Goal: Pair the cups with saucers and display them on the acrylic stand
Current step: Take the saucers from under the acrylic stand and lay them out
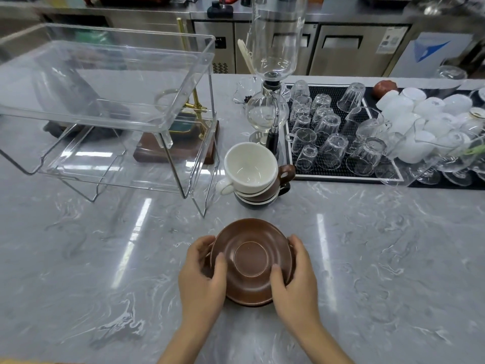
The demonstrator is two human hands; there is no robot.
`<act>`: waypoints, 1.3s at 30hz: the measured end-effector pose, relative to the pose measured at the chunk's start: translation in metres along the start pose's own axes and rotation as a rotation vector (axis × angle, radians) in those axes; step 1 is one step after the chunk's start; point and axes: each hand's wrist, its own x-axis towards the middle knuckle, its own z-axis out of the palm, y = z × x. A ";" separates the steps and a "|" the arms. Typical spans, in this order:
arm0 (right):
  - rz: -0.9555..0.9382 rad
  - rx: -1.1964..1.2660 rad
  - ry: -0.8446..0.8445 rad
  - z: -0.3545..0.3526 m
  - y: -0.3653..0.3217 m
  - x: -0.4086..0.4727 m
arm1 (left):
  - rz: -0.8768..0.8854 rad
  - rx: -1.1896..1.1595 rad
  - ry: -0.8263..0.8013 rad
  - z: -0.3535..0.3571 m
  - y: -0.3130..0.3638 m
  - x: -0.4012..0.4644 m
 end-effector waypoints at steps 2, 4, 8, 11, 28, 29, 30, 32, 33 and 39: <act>-0.049 -0.025 0.034 -0.010 0.006 0.005 | -0.015 0.054 0.007 -0.007 -0.004 0.004; -0.066 -0.040 0.052 -0.017 0.008 0.008 | -0.017 0.127 0.015 -0.013 -0.006 0.006; -0.050 -0.084 0.061 -0.029 0.011 0.018 | -0.006 0.202 -0.025 -0.021 -0.004 0.009; -0.037 -0.153 -0.004 -0.035 0.010 0.024 | 0.000 0.278 -0.091 -0.026 -0.005 0.015; -0.104 -0.414 -0.096 -0.032 0.010 0.035 | 0.180 0.516 -0.258 -0.034 -0.004 0.029; -0.111 -0.404 -0.095 -0.032 0.011 0.035 | 0.182 0.515 -0.261 -0.034 -0.004 0.028; -0.116 -0.394 -0.095 -0.032 0.012 0.036 | 0.185 0.512 -0.264 -0.034 -0.005 0.028; -0.120 -0.370 -0.095 -0.031 0.014 0.035 | 0.193 0.500 -0.267 -0.034 -0.005 0.027; -0.121 -0.360 -0.094 -0.031 0.015 0.036 | 0.196 0.493 -0.268 -0.034 -0.006 0.027; -0.126 -0.287 -0.091 -0.030 0.018 0.034 | 0.191 0.466 -0.268 -0.035 -0.007 0.024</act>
